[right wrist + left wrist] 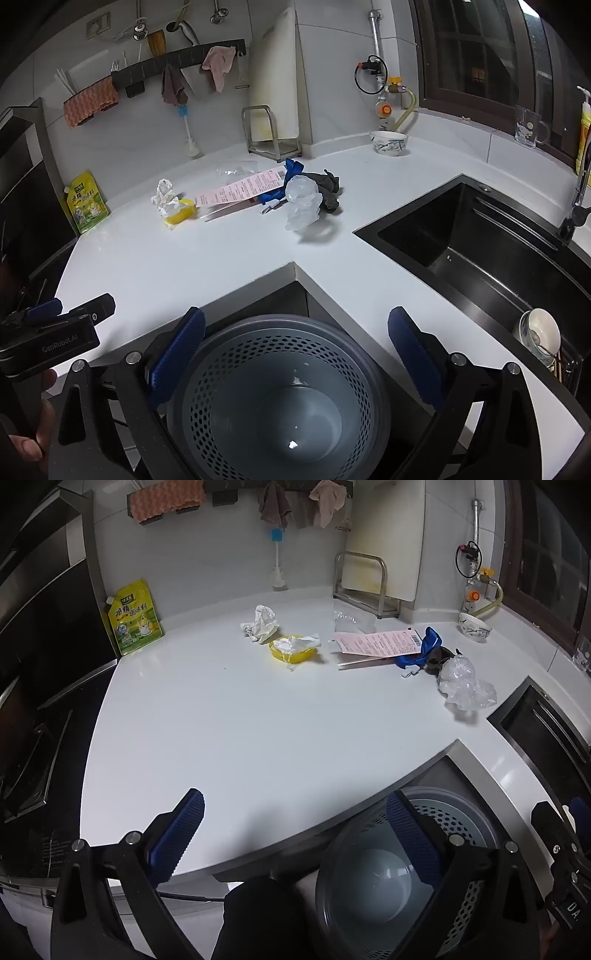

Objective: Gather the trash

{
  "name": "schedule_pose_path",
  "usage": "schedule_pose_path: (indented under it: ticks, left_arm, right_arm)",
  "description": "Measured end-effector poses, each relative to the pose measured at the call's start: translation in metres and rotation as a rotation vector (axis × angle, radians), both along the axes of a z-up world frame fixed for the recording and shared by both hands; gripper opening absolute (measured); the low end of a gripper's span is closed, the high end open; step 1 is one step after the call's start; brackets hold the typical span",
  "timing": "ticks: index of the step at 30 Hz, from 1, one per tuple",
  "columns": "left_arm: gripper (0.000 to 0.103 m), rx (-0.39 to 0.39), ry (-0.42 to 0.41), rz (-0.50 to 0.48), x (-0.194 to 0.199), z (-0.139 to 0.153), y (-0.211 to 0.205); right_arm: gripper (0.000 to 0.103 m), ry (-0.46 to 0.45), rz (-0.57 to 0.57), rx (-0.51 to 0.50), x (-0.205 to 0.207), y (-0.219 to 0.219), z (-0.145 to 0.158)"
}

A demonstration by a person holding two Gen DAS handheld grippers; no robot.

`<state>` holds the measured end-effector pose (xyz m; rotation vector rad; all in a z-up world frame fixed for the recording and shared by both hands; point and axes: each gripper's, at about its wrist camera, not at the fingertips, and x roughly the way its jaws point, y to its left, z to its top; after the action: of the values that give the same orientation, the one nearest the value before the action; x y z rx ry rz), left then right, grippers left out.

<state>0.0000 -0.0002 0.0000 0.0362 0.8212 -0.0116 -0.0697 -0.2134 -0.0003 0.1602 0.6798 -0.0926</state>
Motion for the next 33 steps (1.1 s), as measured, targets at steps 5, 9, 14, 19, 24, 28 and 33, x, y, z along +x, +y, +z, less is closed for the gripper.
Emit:
schedule_pose_path:
  ticks: [5, 9, 14, 19, 24, 28, 33]
  left_arm:
    - [0.097, 0.006, 0.0, 0.001, 0.0011, -0.0004, -0.0011]
    - [0.097, 0.002, -0.005, -0.001, -0.0011, 0.0031, -0.0002]
    - [0.097, 0.005, -0.006, -0.004, 0.0008, 0.0051, 0.0006]
    - [0.097, 0.009, -0.011, -0.002, 0.0005, 0.005, -0.0002]
    - [0.097, 0.007, -0.009, 0.002, 0.0041, 0.0067, 0.001]
    - [0.097, 0.013, -0.017, -0.007, -0.0031, 0.0053, -0.0002]
    - [0.097, 0.011, -0.02, -0.004, -0.0042, 0.0052, 0.0005]
  right_arm:
    - [0.095, -0.003, -0.001, -0.001, -0.0002, -0.0005, -0.0002]
    - [0.095, -0.003, 0.001, 0.0, -0.0003, -0.0004, 0.0003]
    - [0.095, -0.005, 0.0, -0.001, -0.0012, -0.0002, 0.0015]
    - [0.095, -0.005, -0.004, -0.003, -0.0018, -0.0004, 0.001]
    - [0.095, -0.006, -0.005, -0.001, -0.003, -0.0011, 0.0015]
    - [0.095, -0.005, -0.004, -0.002, -0.0023, -0.0016, 0.0019]
    - [0.095, -0.006, -0.003, -0.001, -0.0028, -0.0022, 0.0049]
